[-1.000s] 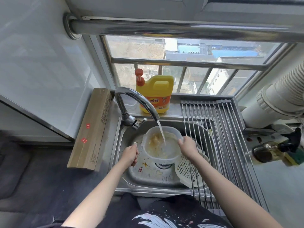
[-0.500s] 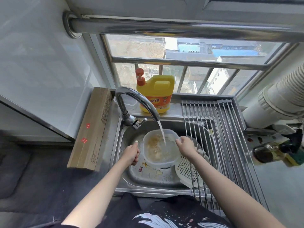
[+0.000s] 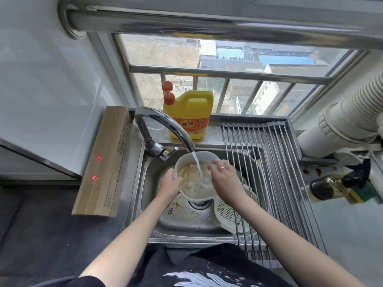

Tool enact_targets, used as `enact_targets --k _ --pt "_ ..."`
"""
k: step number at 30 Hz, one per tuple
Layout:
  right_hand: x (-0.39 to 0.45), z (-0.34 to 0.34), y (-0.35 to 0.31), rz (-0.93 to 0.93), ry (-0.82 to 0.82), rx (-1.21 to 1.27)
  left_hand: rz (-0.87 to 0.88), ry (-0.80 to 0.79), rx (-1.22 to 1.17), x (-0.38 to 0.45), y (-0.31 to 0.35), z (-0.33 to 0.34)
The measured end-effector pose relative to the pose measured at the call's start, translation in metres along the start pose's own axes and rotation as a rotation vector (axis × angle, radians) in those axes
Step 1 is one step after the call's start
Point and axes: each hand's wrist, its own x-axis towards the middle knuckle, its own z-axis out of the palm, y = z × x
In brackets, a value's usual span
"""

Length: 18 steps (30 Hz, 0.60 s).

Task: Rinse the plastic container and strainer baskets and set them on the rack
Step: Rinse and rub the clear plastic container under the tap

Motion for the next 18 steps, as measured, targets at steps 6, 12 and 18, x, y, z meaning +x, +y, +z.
enact_targets --k 6,12,18 --pt "0.018 0.021 -0.012 0.181 -0.628 -0.006 0.119 -0.039 -0.076 -0.001 0.008 0.004" --pt "0.028 0.014 -0.007 -0.153 -0.777 -0.063 0.122 -0.104 -0.164 0.000 0.001 0.000" --pt "0.026 0.016 -0.020 -0.173 -0.763 -0.008 0.034 -0.147 -0.238 0.010 -0.011 0.001"
